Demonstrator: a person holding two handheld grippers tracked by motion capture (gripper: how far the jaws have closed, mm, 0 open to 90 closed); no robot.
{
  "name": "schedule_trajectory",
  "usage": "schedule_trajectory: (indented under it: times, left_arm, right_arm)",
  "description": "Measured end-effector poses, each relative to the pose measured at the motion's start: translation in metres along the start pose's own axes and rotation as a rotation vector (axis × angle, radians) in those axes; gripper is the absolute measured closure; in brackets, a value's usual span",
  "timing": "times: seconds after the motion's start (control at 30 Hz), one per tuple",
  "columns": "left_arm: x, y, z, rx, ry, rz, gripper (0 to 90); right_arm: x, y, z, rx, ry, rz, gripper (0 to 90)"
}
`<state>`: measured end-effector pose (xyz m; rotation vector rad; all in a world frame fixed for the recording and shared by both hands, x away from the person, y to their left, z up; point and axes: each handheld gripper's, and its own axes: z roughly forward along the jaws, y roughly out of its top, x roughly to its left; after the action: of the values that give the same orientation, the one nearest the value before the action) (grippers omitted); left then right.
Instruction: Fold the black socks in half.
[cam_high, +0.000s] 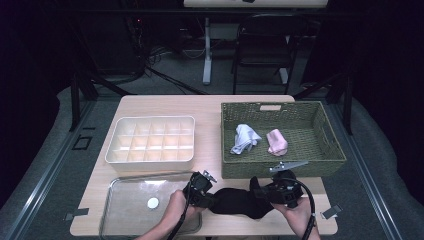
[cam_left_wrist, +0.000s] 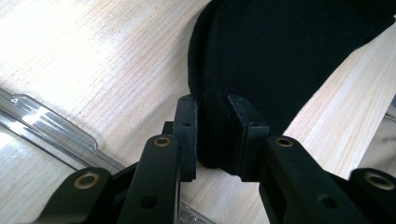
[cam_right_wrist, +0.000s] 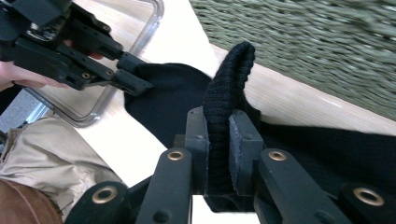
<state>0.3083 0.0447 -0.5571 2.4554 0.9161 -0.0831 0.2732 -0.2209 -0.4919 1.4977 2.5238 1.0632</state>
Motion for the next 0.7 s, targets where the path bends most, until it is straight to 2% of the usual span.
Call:
schedule_trajectory:
  times: [0.5,0.7]
  left_arm:
    - [0.001,0.001,0.0,-0.002,-0.028,-0.004,74.1]
    - [0.001,0.001,0.001,-0.001,-0.033,-0.009,73.4]
  right_arm:
    - [0.026,0.013,0.027,0.028,0.028,-0.056,79.8]
    - [0.036,0.016,0.043,0.056,0.016,-0.085,79.6]
